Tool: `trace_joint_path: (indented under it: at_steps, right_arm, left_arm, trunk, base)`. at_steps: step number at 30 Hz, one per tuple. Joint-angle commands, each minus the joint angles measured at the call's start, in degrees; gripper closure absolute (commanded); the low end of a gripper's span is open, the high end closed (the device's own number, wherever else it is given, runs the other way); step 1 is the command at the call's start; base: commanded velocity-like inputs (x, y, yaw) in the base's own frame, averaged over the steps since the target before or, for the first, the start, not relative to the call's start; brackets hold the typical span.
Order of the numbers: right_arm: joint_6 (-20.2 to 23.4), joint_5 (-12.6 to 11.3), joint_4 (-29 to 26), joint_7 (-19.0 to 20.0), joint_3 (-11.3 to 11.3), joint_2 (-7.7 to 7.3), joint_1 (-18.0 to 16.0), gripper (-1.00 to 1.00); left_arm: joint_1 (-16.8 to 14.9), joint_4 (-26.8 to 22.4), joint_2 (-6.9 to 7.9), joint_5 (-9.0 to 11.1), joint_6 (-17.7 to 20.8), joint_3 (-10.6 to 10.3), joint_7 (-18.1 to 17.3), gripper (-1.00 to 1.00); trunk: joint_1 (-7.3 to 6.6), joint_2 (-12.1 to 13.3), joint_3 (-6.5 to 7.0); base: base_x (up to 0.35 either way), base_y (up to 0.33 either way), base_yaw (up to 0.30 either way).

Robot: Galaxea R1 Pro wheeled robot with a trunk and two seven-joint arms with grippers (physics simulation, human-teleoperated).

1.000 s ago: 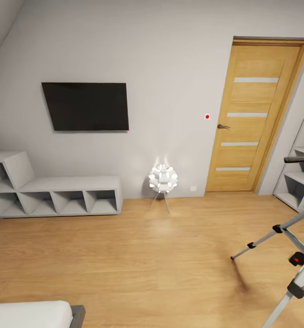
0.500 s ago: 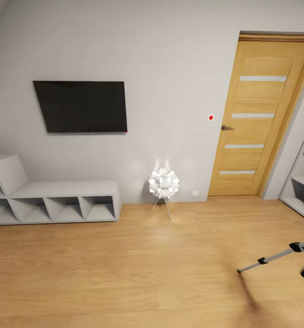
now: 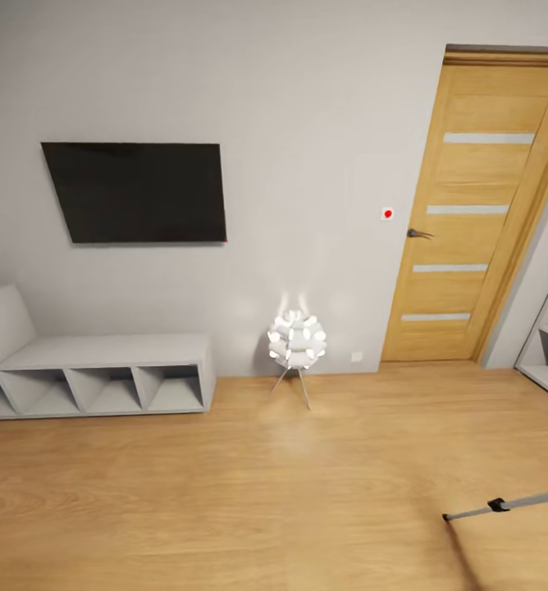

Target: Attach the digital camera to the camera tripod in the bedroom.

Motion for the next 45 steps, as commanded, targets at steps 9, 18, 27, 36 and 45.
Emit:
trace_joint_path:
  at_steps: [9,18,27,36,45]
  right_arm:
    - [-0.12,0.28,-0.03,0.1,-0.01,-0.01,0.0,-1.0]
    - [-0.05,0.28,-0.03,0.11,-0.01,-0.01,0.0,-1.0]
    - [-0.11,0.28,-0.02,0.07,-0.01,-0.01,0.0,-1.0]
    - [-0.12,0.28,-0.03,0.03,-0.01,-0.01,0.0,-1.0]
    - [-0.12,0.28,-0.03,0.03,0.01,-0.01,0.0,-1.0]
  left_arm:
    - [0.01,-0.05,-0.02,-0.11,-0.1,0.39,-0.02,-1.0]
    - [0.01,-0.05,-0.02,-0.11,-0.1,0.39,-0.02,-1.0]
    - [0.01,-0.05,0.01,-0.11,-0.1,0.39,-0.02,-1.0]
    - [0.01,-0.04,0.0,-0.11,-0.1,0.39,-0.02,-1.0]
    - [0.01,-0.03,0.02,-0.11,-0.1,0.38,-0.02,-1.0]
  trunk:
    - [0.03,-0.02,-0.04]
    - [0.03,-0.02,-0.04]
    - [0.03,-0.02,-0.04]
    - [0.03,-0.02,-0.04]
    - [0.03,-0.02,-0.04]
  base:
    - [0.323,0.0,0.0]
    - [0.323,0.0,0.0]
    - [0.323,0.0,0.0]
    - [0.323,0.0,0.0]
    - [0.323,0.0,0.0]
